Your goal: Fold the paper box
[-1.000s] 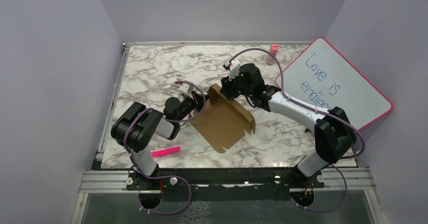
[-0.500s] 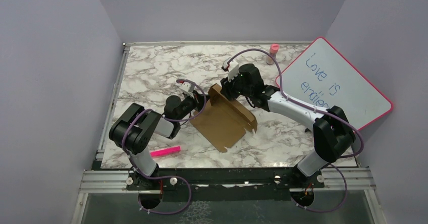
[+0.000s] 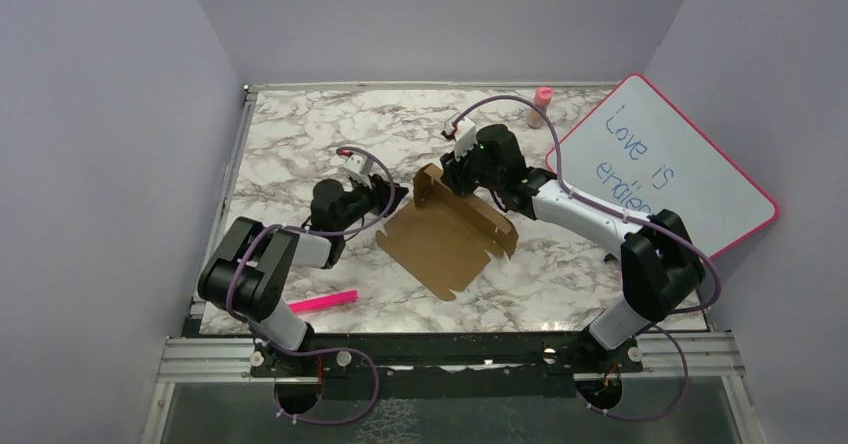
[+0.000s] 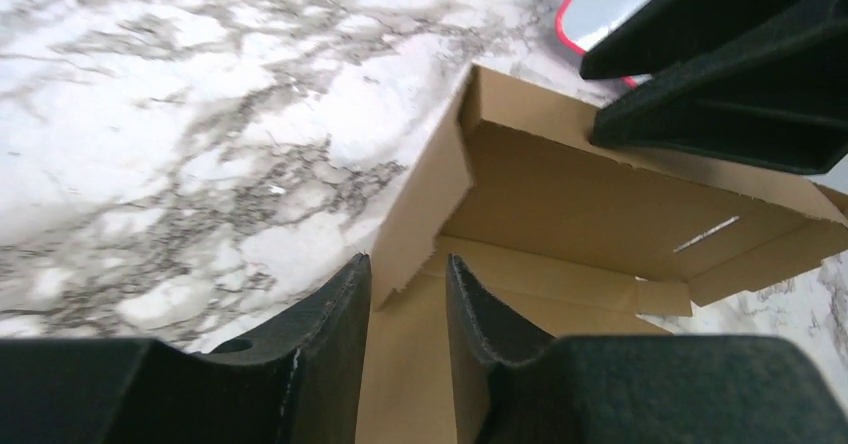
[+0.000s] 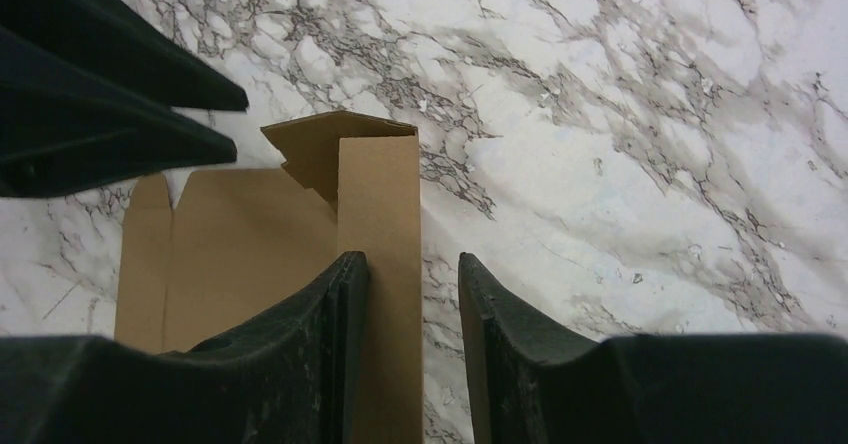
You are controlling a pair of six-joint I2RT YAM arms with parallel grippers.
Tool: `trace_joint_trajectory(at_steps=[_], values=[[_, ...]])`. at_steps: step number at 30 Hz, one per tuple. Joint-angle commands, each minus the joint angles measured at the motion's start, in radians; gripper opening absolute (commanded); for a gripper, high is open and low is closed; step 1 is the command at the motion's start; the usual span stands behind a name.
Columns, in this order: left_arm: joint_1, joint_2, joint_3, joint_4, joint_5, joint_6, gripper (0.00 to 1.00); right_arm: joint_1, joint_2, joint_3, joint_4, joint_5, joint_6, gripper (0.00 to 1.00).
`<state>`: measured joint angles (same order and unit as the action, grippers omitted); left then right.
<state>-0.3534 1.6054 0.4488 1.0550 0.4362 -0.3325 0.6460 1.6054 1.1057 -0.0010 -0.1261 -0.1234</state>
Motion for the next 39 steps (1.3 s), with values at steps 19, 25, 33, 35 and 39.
trace_joint_trajectory(at_steps=[19,25,33,35,39], values=[[0.102,0.152,0.207,-0.064,0.152,0.089,0.45,-0.006,0.024,-0.015,-0.02,-0.082,-0.035,0.42],[0.049,0.219,0.23,-0.064,0.15,0.126,0.45,-0.006,0.028,-0.013,-0.025,-0.09,-0.036,0.42],[0.011,0.221,0.223,-0.053,0.178,0.173,0.47,-0.006,0.041,-0.007,-0.037,-0.101,-0.034,0.42],[0.008,0.213,0.215,-0.048,0.182,0.181,0.48,-0.006,0.042,-0.007,-0.04,-0.101,-0.033,0.42],[0.008,0.199,0.198,-0.046,0.183,0.188,0.49,-0.006,0.043,-0.007,-0.043,-0.096,-0.033,0.42]])
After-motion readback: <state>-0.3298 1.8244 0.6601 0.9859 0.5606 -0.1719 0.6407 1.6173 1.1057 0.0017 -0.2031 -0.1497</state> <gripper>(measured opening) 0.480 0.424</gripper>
